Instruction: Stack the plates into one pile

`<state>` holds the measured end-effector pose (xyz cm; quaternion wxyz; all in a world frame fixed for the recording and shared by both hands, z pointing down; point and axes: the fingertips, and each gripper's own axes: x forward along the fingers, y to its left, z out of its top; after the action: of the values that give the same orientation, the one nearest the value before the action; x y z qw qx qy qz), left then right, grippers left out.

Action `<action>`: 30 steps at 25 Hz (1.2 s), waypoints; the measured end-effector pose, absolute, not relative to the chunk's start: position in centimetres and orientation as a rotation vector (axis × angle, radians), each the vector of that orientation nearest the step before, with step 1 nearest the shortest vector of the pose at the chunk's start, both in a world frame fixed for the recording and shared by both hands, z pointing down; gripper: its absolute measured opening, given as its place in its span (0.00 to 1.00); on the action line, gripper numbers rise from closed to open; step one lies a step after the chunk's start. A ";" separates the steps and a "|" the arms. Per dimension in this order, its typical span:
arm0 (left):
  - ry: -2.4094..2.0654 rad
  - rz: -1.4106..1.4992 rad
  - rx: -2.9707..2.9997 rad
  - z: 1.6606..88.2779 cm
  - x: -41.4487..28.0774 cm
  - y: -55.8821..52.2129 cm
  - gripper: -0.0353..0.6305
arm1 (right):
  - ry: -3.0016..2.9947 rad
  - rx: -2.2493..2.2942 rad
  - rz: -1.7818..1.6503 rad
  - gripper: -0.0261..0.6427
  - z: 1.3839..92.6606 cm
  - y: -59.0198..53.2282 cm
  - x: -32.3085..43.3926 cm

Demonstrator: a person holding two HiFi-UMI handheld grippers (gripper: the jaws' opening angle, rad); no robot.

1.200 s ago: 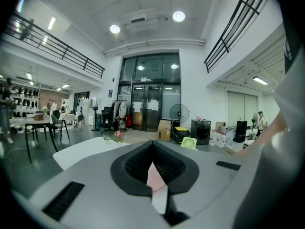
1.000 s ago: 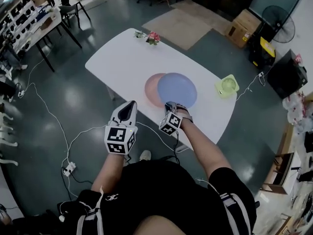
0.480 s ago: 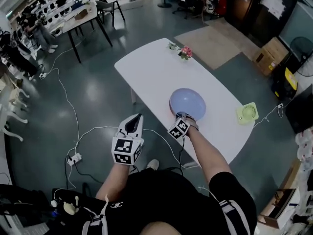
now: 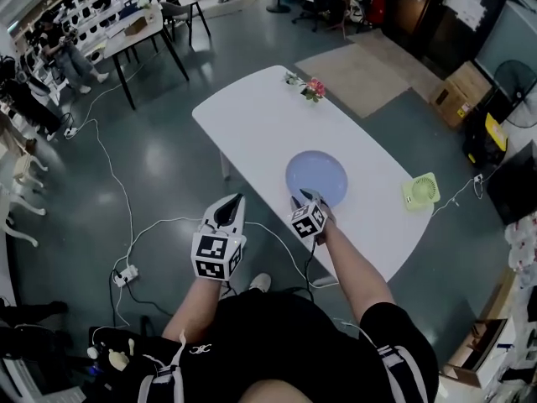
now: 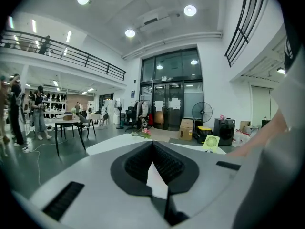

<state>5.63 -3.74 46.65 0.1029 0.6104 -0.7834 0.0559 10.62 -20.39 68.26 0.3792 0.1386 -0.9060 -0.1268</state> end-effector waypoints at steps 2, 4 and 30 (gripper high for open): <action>-2.300 0.161 1.835 46.4 6.0 -4.3 0.07 | -2.415 0.427 -0.261 0.26 65.1 -20.3 11.0; -2.283 0.160 1.868 46.2 6.5 -5.2 0.07 | -2.535 0.522 -0.190 0.26 61.2 -20.8 11.7; -2.145 0.114 2.086 44.4 14.2 -10.5 0.07 | -2.895 1.260 -0.035 0.06 43.4 -19.7 28.4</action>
<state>14.19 -10.49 44.38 0.0736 0.6947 -0.7146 0.0379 28.39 -19.74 43.41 -0.0081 0.3991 -0.9168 -0.0112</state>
